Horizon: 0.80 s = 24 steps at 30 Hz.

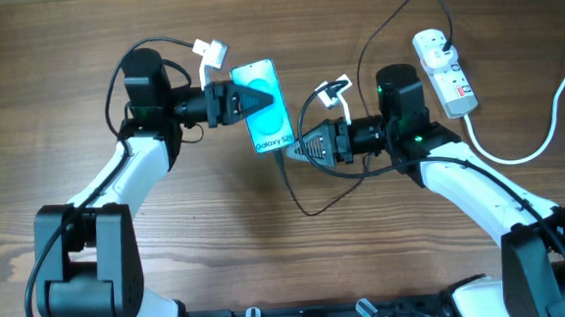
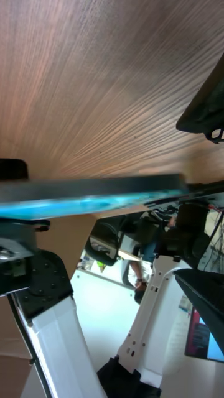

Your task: Plug charger to phone and switch on socket

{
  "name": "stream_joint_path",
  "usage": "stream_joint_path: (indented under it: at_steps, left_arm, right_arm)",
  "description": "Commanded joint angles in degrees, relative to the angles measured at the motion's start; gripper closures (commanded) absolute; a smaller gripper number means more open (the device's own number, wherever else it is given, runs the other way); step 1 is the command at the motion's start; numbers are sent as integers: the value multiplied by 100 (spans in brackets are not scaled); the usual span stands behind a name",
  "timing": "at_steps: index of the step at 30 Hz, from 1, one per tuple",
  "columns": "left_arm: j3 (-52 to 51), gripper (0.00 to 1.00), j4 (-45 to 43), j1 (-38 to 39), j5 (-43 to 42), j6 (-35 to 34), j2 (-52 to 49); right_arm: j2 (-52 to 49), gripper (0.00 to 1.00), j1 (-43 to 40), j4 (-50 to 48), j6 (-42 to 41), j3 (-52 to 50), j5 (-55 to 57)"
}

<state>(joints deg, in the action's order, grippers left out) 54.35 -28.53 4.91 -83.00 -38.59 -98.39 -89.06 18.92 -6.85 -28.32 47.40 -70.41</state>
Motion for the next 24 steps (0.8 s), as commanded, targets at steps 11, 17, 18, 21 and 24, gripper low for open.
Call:
stream_joint_path:
  at_steps: [11, 17, 18, 21, 24]
  left_arm:
    - [-35, 96, 46, -15, 1154, -1296, 111]
    - [-35, 96, 94, 92, 1150, -1460, 111]
    - [-35, 96, 94, 142, 1150, -1460, 111]
    - [-35, 96, 90, 317, 1152, -1458, 111]
    - [-35, 96, 92, 363, 1150, -1458, 111]
  right_arm:
    - [-11, 42, 4, 98, 107, 85, 28]
    - [-11, 45, 74, 96, 72, 85, 142]
    - [-11, 47, 87, 94, 46, 85, 164]
    - [-11, 55, 101, 96, -35, 85, 245]
    - [-11, 62, 101, 96, -37, 85, 245]
